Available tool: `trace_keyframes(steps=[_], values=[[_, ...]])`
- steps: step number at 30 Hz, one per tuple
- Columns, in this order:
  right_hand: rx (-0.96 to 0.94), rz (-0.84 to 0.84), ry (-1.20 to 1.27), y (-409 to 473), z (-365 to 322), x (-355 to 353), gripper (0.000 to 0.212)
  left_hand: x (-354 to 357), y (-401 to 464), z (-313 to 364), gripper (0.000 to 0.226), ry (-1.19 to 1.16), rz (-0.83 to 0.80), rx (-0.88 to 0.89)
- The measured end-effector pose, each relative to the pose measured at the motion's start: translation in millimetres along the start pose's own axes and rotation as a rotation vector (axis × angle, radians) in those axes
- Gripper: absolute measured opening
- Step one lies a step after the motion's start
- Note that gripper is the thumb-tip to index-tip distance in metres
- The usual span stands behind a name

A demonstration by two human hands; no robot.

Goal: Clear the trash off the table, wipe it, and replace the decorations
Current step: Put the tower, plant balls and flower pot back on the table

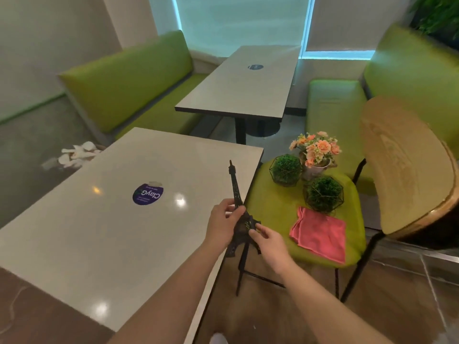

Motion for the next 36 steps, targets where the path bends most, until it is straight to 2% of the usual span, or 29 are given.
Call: trace_keyframes(steps=[5,10,12,16,21,27,36], values=[[0.002,-0.054,0.023,-16.4,-6.8,53.9,0.043,-55.9,-20.0,-7.9,0.018,0.004,0.052,-0.002],[-0.044,-0.075,-0.001,-30.0,-32.9,113.3,0.031,-114.6,-23.3,-14.8,0.051,0.027,-0.039,0.013],[-0.055,-0.072,0.005,-34.2,-43.4,137.7,0.03,-140.8,-20.0,-21.6,0.057,0.067,-0.054,0.015],[-0.056,-0.08,0.057,-39.7,-61.4,192.2,0.026,-200.8,-7.3,-39.9,0.057,0.102,-0.031,-0.013],[-0.075,-0.097,0.085,-39.3,-81.2,284.9,0.029,-289.7,5.9,-63.7,0.032,0.146,-0.036,0.0],[-0.094,-0.121,0.12,-31.6,-106.9,373.7,0.024,-374.6,25.6,-81.3,0.027,0.163,0.005,0.05],[-0.108,-0.121,0.114,20.4,-130.5,456.2,0.027,-434.7,80.0,-143.8,0.025,0.041,0.032,-0.085]])
Point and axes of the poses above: each hand's wrist, its own y-axis towards the middle knuckle, its own x-axis out of the palm, z = x × y, the point moved 8 cm from there along y, towards the middle knuckle, and after that the axes turned 14 degrees about x, right-handed, at the moved point
